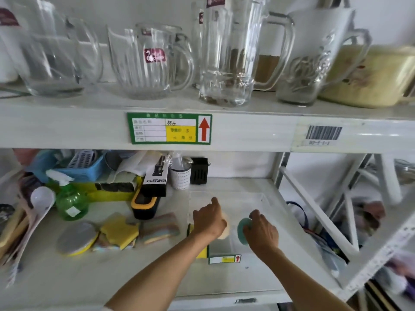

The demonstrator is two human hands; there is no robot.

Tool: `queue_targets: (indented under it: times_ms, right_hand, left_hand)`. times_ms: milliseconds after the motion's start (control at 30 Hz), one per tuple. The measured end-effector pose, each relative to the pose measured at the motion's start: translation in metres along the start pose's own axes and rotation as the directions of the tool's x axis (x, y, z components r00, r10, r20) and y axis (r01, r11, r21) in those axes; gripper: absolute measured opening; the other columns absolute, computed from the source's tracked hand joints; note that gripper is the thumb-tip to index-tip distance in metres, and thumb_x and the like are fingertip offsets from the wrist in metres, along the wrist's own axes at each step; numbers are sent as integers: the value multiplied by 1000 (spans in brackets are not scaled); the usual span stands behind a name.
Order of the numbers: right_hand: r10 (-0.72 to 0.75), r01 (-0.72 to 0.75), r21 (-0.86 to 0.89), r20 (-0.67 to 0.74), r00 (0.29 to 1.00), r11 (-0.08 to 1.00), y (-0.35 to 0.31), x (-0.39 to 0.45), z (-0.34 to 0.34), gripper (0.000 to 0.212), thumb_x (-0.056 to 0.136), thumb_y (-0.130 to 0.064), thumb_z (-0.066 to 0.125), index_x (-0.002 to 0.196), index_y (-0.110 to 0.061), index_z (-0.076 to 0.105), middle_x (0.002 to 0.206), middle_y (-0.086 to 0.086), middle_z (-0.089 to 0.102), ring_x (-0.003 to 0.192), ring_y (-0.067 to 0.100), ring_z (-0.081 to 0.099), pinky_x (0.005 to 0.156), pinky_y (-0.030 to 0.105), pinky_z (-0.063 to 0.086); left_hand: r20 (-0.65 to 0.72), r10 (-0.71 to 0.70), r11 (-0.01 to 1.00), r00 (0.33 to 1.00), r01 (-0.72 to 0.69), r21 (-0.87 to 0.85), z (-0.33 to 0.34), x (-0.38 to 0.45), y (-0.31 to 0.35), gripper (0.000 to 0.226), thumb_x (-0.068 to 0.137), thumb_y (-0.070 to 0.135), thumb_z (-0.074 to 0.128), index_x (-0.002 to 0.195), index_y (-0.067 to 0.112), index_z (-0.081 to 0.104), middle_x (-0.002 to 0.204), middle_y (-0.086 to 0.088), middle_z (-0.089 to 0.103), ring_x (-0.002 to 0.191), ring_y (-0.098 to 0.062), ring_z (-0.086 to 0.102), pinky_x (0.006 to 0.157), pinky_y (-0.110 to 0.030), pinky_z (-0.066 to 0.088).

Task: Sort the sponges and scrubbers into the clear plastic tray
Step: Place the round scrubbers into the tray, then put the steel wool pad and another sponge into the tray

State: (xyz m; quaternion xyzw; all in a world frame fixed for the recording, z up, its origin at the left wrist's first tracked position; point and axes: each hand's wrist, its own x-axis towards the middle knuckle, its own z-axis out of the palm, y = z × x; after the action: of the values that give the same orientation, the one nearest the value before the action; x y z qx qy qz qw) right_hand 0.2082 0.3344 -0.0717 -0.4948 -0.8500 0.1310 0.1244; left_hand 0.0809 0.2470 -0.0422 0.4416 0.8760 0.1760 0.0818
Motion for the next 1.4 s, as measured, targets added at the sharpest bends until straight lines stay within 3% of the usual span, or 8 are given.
queue_targets:
  times_ms: [67, 267, 467, 700, 867, 967, 1167, 1400]
  right_hand:
    - [-4, 6, -79, 20, 1000, 997, 2, 1, 1, 27, 92, -22, 43, 118, -15, 42, 115, 6, 63, 102, 29, 63, 85, 36, 43]
    - [-50, 66, -269, 66, 997, 961, 4, 2, 11, 28, 94, -19, 36, 121, -15, 42, 115, 4, 63, 105, 25, 62, 89, 37, 39]
    - [-75, 100, -387, 79, 994, 917, 3, 3, 20, 31, 93, -20, 42, 124, -16, 43, 120, 4, 54, 110, 22, 57, 91, 38, 38]
    - [5, 26, -487, 62, 998, 873, -2, 5, 14, 35, 83, -21, 55, 118, -20, 49, 116, 1, 53, 109, 21, 53, 96, 40, 34]
    - [-71, 35, -456, -64, 995, 889, -18, 13, 3, 21, 88, -30, 50, 107, -22, 55, 108, 0, 57, 102, 20, 57, 89, 40, 35]
    - [-183, 124, -378, -124, 975, 918, -47, 19, -6, 21, 90, -31, 48, 104, -18, 56, 104, 2, 60, 97, 23, 60, 85, 41, 37]
    - [-363, 345, -123, -192, 912, 931, -131, 18, 4, 12, 82, -21, 59, 93, -16, 61, 94, 6, 66, 89, 30, 63, 78, 40, 38]
    - [-574, 574, -28, 7, 819, 818, -214, -18, 44, 29, 91, -30, 51, 118, -20, 55, 117, 3, 60, 109, 26, 59, 90, 40, 38]
  left_hand:
    - [30, -4, 991, 1000, 0, 130, 6, 1, 2, 58, 84, 20, 56, 134, 5, 32, 121, -14, 63, 114, -36, 58, 94, -42, 38]
    - [31, 26, 941, 999, -35, 336, 11, -6, 6, 35, 82, 6, 57, 116, 8, 53, 114, -12, 66, 113, -33, 54, 101, -46, 31]
    - [4, 45, 863, 999, -40, 503, 18, -9, 12, 35, 81, 12, 63, 115, 12, 59, 118, -11, 56, 116, -31, 47, 104, -46, 30]
    - [1, 62, 832, 998, -52, 553, 19, -8, 10, 29, 78, 13, 66, 106, 12, 62, 110, -10, 59, 107, -30, 51, 102, -46, 31]
    - [-23, 102, 901, 995, -82, 426, 16, -3, -4, 18, 87, 22, 59, 103, 14, 64, 112, -10, 60, 109, -30, 50, 100, -46, 30]
    - [-133, 98, 972, 986, -66, 226, 6, -4, -20, 26, 95, 29, 44, 104, 12, 62, 112, -12, 61, 109, -32, 52, 95, -46, 32]
    - [-275, -37, 998, 961, 21, -61, -24, -3, -71, 23, 94, 32, 43, 100, 20, 61, 107, -6, 65, 103, -26, 60, 86, -40, 41]
    - [-331, -306, 951, 893, 271, -146, -56, -28, -183, 20, 90, 26, 45, 95, 19, 64, 105, -7, 67, 100, -28, 65, 81, -37, 50]
